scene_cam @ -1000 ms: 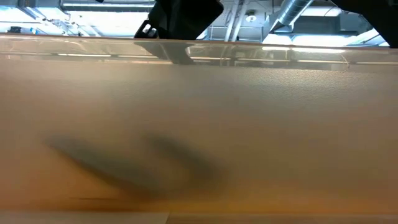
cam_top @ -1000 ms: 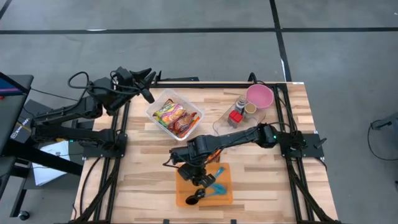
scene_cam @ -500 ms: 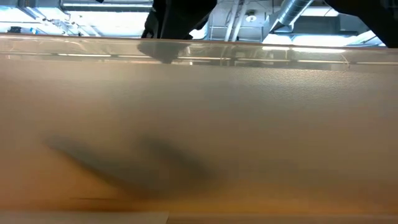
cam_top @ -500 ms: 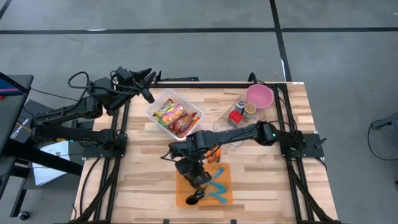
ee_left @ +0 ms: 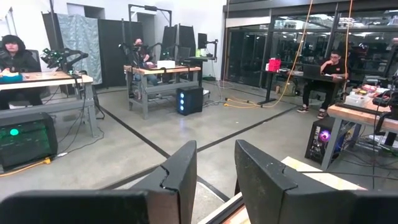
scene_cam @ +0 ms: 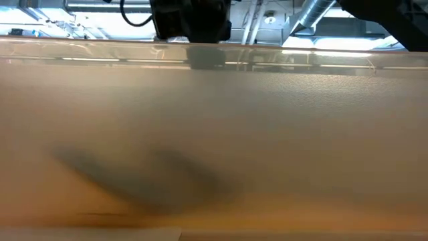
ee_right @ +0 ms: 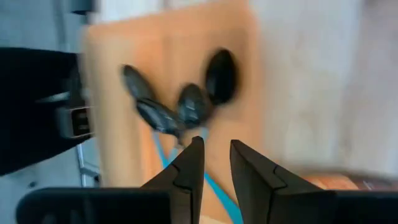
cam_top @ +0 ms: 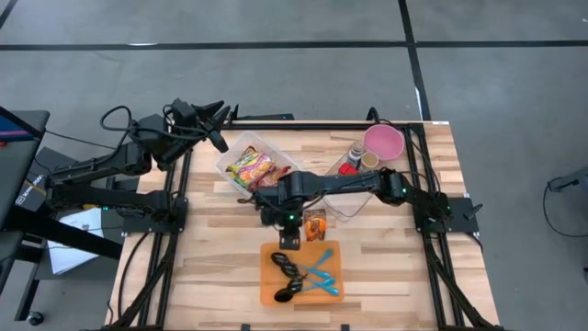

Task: Pick & Place Food Item
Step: Put the orange seasoning pack into the transparent bin

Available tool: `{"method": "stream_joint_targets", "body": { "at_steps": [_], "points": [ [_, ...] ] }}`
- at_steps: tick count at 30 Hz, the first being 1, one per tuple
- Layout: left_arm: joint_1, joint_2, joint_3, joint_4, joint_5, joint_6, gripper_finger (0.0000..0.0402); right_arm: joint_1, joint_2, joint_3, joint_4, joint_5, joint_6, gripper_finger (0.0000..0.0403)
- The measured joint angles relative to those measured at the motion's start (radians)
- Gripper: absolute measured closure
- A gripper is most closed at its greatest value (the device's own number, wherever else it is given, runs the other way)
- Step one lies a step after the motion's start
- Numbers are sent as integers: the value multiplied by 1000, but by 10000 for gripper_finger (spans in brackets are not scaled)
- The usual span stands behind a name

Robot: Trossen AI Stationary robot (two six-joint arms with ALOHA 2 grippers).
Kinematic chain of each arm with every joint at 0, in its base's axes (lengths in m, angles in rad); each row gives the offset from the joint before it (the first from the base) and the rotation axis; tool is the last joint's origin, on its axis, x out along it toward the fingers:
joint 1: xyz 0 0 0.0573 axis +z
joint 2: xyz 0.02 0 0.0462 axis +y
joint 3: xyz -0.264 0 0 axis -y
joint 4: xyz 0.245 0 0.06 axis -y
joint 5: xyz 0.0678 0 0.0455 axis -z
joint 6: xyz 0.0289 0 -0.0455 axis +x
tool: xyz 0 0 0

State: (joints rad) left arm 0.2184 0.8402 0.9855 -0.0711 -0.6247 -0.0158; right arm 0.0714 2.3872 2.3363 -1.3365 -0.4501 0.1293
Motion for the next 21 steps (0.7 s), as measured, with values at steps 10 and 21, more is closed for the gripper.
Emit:
{"method": "stream_joint_targets", "body": {
  "at_steps": [10,21],
  "points": [
    [0,0,0,0,0,0,297,40,-9,-1,-119,393,-4,331],
    [0,0,0,0,0,-18,297,71,10,-5,-151,429,-53,331]
  ]
}}
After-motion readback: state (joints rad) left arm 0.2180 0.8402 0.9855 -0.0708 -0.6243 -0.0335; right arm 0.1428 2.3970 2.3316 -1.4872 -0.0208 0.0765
